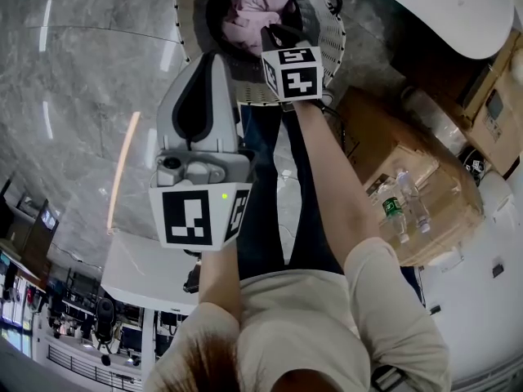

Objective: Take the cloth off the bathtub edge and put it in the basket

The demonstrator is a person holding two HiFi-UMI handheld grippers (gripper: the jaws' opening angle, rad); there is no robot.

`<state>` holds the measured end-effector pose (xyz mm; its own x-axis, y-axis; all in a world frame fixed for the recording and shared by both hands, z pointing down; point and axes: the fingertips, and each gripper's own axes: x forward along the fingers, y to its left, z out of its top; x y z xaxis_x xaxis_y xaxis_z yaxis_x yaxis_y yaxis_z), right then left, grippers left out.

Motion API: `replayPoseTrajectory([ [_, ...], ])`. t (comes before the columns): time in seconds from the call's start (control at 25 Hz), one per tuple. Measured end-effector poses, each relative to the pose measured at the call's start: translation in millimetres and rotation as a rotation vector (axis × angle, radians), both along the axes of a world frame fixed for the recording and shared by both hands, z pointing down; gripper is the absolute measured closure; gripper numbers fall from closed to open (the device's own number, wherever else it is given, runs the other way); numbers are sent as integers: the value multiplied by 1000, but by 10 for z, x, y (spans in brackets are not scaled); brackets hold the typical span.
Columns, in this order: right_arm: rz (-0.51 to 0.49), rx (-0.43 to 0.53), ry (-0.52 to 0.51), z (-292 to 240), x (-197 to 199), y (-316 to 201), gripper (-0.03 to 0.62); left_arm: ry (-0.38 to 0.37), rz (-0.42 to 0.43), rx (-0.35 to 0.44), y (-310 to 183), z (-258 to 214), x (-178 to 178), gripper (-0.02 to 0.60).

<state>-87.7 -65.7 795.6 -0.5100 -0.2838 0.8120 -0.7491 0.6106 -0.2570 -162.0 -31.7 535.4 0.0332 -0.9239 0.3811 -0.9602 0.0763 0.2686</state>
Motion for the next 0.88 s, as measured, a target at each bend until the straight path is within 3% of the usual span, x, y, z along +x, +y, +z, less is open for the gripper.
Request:
replayPoseTrajectory([
  [0.2, 23, 15, -1, -122, 42, -43, 595, 1, -1, 13, -37, -89, 8, 574],
  [0.88, 135, 122, -141, -1095, 97, -291, 597, 11, 12, 103, -209, -617, 163, 574],
])
